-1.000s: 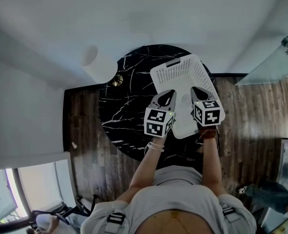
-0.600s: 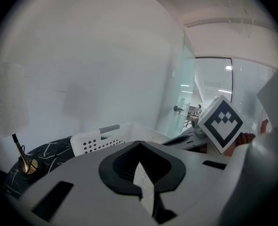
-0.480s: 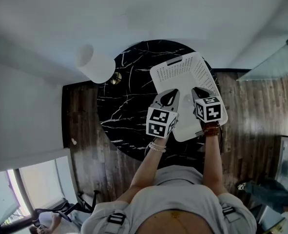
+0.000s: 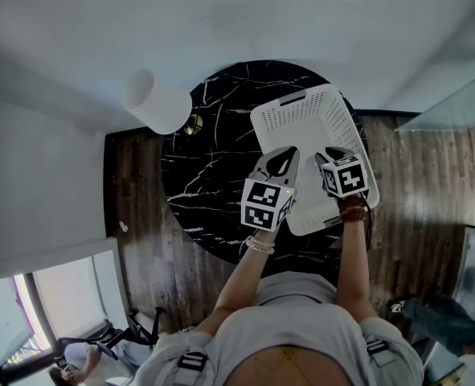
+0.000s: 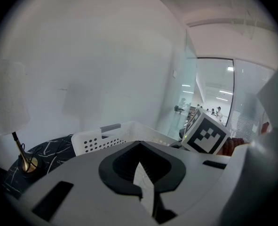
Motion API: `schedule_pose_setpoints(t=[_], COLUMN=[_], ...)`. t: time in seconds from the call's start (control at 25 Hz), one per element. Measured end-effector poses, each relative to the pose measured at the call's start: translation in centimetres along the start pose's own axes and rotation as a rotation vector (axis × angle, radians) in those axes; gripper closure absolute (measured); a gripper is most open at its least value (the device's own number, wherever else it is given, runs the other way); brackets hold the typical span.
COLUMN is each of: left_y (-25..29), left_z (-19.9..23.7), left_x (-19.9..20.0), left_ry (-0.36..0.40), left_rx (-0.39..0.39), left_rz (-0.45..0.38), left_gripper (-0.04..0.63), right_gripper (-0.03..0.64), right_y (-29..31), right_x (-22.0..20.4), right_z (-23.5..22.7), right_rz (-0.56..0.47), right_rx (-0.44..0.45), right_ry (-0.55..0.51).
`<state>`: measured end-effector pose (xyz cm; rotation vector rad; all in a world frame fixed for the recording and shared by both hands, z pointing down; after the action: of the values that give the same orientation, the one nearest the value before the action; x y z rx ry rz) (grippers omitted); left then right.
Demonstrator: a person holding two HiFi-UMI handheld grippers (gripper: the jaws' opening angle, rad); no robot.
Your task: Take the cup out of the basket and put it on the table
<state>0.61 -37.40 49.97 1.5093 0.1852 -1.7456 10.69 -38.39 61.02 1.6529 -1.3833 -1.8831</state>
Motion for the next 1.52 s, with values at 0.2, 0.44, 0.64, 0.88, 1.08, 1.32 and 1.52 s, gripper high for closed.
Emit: schedule_pose_setpoints(t=[0.2,0.44,0.64,0.88,1.08,1.32,1.52], left_y=[0.0,0.1,0.1,0.1,0.3,0.3,0.3], left_z=[0.2,0.3,0.4,0.4,0.4,0.4,0.5], left_x=[0.0,0.0,0.0,-0.1,-0.1,-0.1,0.0], left_ry=[-0.006,-0.008,-0.015,-0.011,0.019,0.025,0.031], left_rx=[0.005,0.009,0.015,0.019,0.031,0.034,0.041], left_rz=[-0.002,-0.003,-0.006,-0.008,-0.004,-0.001,-0.003], left_gripper=[0.589,0.589,0.589,0.589,0.589,0.589,0.589], right_gripper=[0.497,0.492,0.492,0.492,0.492,0.492,0.492], right_y=[1.3,2.7,4.0,5.1,5.9,6.4,6.6], right_x=[-1.1,-2.3,-3.0,-3.6,-3.9,-4.1,-4.1], right_z=[0.1,0.2,0.2,0.1,-0.1,-0.2,-0.2], right_rz=[0.077,0.145,0.193,0.233,0.249,0.264,0.258], right_rx=[0.028,0.042,0.052,0.052,0.063,0.076,0.083], right_ry=[-0.016,-0.02,-0.033,-0.055,-0.044,-0.019,0.007])
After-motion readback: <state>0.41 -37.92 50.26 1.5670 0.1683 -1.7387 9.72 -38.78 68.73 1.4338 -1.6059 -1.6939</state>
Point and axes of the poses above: the fingertips, and each gripper's own axes: y forward along the fingers, z to its left, x out of its top, the point moved 2 cm from there along -y, backward along the fingers, and after that the axes turned 4 degrees about -y, right-handed, at the moved point
